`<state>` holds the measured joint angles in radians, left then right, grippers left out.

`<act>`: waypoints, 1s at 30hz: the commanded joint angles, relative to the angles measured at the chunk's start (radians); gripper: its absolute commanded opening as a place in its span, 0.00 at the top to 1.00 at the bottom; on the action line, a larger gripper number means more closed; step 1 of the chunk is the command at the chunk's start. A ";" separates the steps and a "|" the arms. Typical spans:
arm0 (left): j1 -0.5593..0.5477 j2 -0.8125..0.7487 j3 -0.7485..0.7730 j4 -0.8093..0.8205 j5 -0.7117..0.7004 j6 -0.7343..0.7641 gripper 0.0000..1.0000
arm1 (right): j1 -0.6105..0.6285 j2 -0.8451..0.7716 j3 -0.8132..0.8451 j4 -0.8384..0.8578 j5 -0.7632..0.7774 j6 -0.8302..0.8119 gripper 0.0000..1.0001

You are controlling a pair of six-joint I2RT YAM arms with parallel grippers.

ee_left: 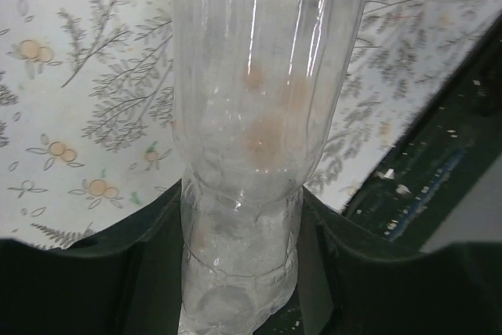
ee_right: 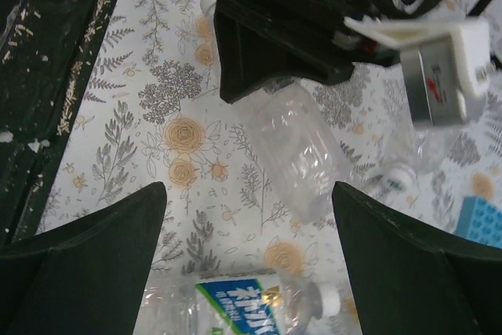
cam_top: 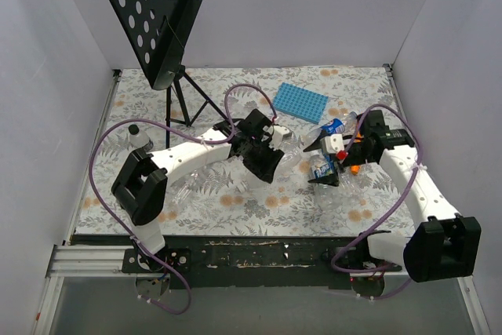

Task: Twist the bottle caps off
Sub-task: Pick up the plastic bottle at the center of the board.

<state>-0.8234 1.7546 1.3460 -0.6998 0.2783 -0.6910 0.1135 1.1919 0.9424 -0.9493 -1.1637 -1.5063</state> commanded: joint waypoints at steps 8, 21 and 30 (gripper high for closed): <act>0.004 0.008 0.127 -0.043 0.338 -0.117 0.84 | 0.366 -0.040 0.044 0.154 0.442 0.078 0.06; 0.015 0.014 0.137 0.055 0.564 -0.209 0.85 | 0.538 -0.025 -0.048 0.280 0.729 0.118 0.10; 0.036 -0.003 0.105 0.160 0.705 -0.280 0.85 | 0.537 -0.040 -0.063 0.314 0.736 0.147 0.16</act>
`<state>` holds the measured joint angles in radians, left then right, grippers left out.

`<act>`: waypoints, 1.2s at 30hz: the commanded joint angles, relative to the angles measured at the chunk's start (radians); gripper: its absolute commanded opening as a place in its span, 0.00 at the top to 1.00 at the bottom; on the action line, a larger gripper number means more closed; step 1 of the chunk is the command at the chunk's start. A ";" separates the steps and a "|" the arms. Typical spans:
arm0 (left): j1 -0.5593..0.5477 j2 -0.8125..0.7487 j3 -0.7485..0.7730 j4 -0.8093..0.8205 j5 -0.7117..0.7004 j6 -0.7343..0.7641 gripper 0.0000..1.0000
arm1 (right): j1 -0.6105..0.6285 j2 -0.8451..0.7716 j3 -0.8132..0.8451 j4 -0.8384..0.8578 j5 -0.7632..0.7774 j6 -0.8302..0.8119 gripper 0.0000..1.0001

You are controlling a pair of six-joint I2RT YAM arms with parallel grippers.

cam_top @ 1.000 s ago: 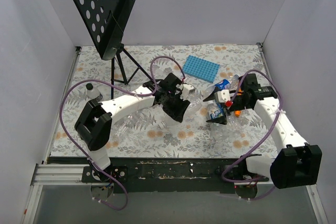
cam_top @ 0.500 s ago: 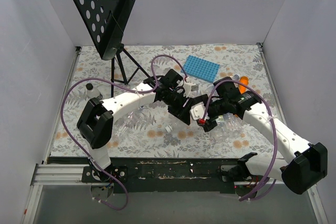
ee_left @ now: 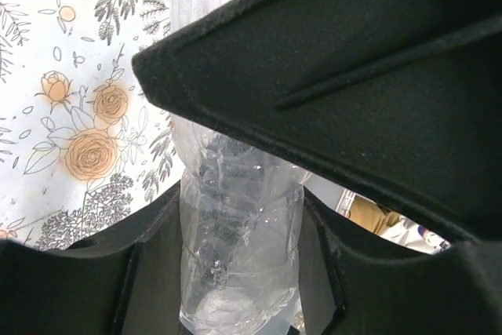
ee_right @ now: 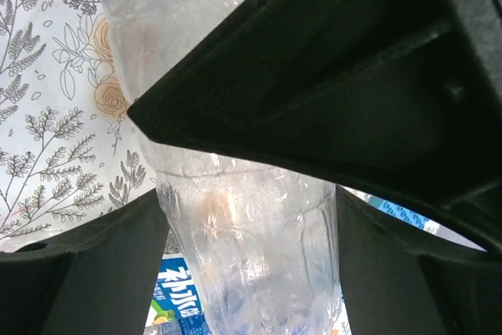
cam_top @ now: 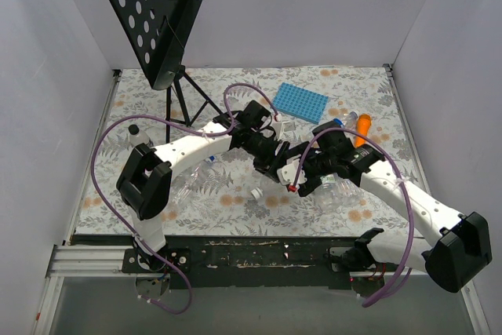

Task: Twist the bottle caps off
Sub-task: Pick up the plastic bottle at the center of the board.

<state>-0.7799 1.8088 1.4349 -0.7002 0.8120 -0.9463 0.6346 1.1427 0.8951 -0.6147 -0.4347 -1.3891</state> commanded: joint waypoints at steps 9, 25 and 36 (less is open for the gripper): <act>0.004 -0.089 -0.013 0.196 0.242 -0.049 0.84 | 0.016 0.006 0.013 -0.103 -0.127 -0.021 0.36; 0.005 -0.134 -0.050 0.173 0.118 -0.042 0.48 | 0.002 -0.017 0.019 -0.149 -0.193 -0.016 0.89; 0.007 -0.210 -0.079 0.139 -0.068 -0.032 0.14 | -0.047 -0.041 0.008 -0.149 -0.262 0.012 0.92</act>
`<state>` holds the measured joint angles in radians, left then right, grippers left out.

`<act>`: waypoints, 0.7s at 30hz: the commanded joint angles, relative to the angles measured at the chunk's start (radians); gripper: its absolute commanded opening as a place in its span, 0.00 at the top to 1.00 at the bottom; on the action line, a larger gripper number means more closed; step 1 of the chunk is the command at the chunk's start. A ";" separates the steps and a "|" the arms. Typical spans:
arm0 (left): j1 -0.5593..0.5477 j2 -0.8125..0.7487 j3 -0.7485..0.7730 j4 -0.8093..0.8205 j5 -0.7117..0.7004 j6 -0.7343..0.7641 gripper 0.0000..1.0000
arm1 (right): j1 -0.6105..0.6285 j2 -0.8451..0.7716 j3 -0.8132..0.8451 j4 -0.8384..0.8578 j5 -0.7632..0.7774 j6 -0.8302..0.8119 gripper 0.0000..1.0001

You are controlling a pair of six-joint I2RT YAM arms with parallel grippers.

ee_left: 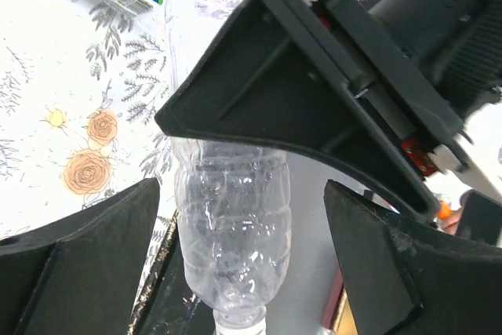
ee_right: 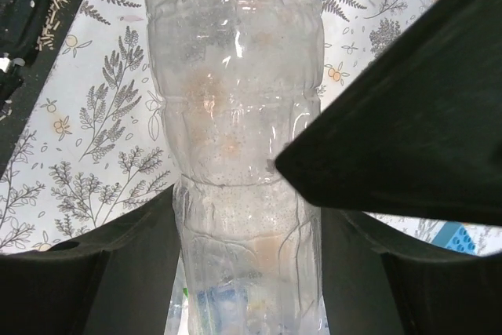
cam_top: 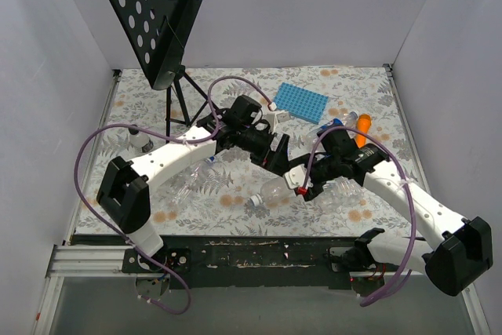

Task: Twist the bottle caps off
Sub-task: Pick up the plastic bottle at the center of the board.

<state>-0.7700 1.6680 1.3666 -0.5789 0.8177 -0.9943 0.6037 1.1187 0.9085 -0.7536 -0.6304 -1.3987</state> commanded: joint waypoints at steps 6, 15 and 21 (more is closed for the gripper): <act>-0.003 -0.132 -0.014 -0.039 -0.239 0.045 0.09 | -0.062 -0.026 -0.005 0.007 -0.094 0.082 0.94; 0.000 -0.486 -0.240 0.154 -0.384 -0.027 0.02 | -0.222 -0.043 -0.074 0.039 -0.303 0.216 0.95; 0.006 -0.654 -0.434 0.359 -0.387 -0.229 0.02 | -0.292 0.003 -0.115 0.082 -0.446 0.296 0.95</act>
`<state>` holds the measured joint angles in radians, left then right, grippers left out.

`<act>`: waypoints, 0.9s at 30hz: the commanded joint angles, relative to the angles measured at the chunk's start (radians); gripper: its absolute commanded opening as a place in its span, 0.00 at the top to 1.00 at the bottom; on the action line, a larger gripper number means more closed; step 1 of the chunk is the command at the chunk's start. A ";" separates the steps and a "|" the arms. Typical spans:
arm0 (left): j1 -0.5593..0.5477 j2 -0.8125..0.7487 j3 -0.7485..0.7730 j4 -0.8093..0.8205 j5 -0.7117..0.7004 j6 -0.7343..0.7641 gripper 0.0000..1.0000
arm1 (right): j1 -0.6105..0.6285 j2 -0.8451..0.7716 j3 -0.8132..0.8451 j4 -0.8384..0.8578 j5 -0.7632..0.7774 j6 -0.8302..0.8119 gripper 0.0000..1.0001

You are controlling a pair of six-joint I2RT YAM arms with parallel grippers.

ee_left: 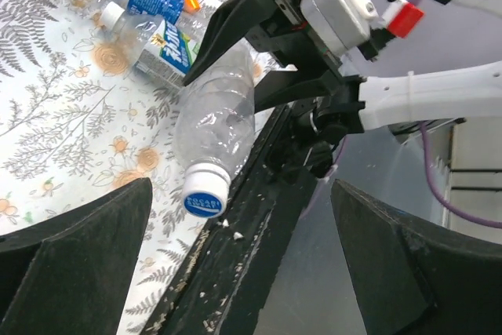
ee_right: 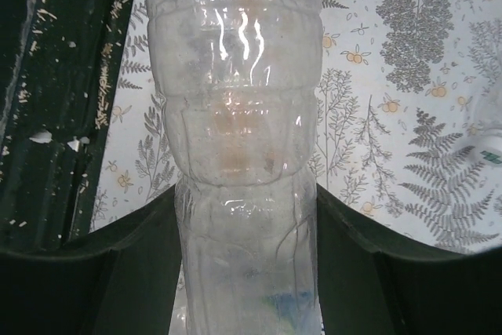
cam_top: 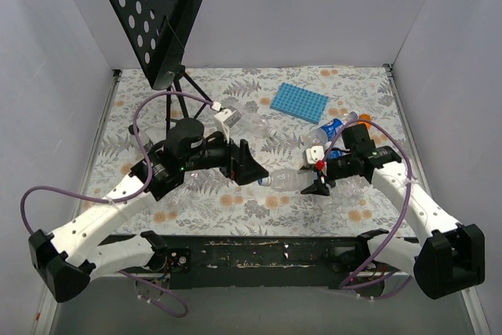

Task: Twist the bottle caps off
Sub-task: Pick up the plastic bottle at the center of the board.

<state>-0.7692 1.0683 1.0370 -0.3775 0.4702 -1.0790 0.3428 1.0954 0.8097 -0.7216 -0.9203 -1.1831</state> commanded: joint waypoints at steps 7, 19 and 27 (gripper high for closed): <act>0.004 -0.146 -0.314 0.417 -0.119 -0.304 0.09 | -0.056 0.037 -0.046 0.129 -0.178 0.181 0.94; 0.004 -0.059 -0.302 0.489 -0.062 -0.325 0.35 | -0.054 0.052 -0.061 0.145 -0.173 0.192 0.94; -0.008 -0.028 -0.287 0.433 -0.057 -0.302 0.53 | -0.065 0.055 -0.066 0.169 -0.169 0.226 0.94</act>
<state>-0.7689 1.0363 0.7101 0.0792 0.4068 -1.4029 0.2871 1.1477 0.7483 -0.5842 -1.0584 -0.9817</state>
